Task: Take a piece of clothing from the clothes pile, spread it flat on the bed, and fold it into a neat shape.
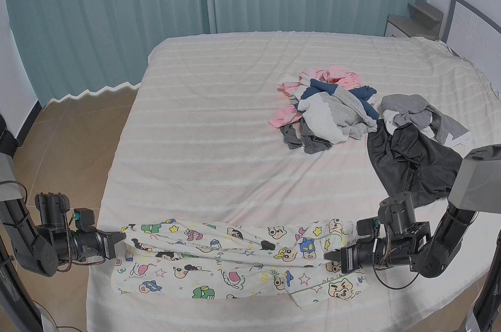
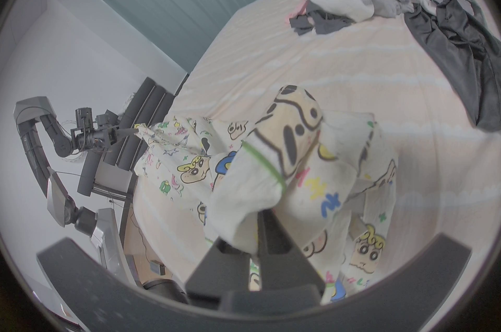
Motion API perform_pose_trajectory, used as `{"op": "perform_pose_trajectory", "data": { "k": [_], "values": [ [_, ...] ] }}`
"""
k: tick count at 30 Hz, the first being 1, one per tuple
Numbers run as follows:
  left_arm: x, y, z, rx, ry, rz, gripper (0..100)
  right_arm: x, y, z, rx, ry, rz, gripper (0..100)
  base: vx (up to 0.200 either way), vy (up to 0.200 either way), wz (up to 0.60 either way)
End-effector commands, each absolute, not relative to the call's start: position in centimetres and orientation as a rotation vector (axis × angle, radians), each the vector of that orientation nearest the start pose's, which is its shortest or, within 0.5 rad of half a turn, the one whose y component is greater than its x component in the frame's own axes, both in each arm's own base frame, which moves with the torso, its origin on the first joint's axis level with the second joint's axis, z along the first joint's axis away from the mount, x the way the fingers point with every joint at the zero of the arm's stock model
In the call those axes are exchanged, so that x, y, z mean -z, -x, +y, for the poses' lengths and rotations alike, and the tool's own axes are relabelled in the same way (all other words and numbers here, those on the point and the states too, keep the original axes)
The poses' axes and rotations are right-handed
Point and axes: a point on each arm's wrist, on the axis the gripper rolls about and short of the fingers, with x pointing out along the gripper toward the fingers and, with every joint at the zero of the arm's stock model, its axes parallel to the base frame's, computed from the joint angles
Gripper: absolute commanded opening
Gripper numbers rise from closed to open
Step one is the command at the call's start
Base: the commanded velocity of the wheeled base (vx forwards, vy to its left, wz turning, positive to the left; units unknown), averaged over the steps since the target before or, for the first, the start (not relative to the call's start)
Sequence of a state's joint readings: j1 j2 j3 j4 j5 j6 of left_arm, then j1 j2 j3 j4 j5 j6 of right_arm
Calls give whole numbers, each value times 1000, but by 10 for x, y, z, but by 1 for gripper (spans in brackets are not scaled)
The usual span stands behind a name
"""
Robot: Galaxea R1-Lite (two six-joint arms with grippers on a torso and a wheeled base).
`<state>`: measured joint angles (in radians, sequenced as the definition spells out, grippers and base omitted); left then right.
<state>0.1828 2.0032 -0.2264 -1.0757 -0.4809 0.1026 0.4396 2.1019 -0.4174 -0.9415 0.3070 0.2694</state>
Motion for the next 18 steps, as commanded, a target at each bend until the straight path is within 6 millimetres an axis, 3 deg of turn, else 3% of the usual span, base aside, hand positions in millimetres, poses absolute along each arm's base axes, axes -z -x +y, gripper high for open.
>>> {"op": "perform_pose_trajectory", "data": {
  "k": [1,9,10,18],
  "values": [
    [-9,-237,33,318,148,702,0,12,-246,128,-600,-181,919,0,0,0,0],
    [2,-237,33,311,166,746,0,28,-250,123,-565,-199,890,0,0,0,0],
    [3,-236,33,310,165,753,100,28,-249,120,-556,-201,890,100,0,0,0],
    [3,-234,37,294,181,751,100,21,-243,110,-524,-241,878,100,0,0,0]
  ]
}}
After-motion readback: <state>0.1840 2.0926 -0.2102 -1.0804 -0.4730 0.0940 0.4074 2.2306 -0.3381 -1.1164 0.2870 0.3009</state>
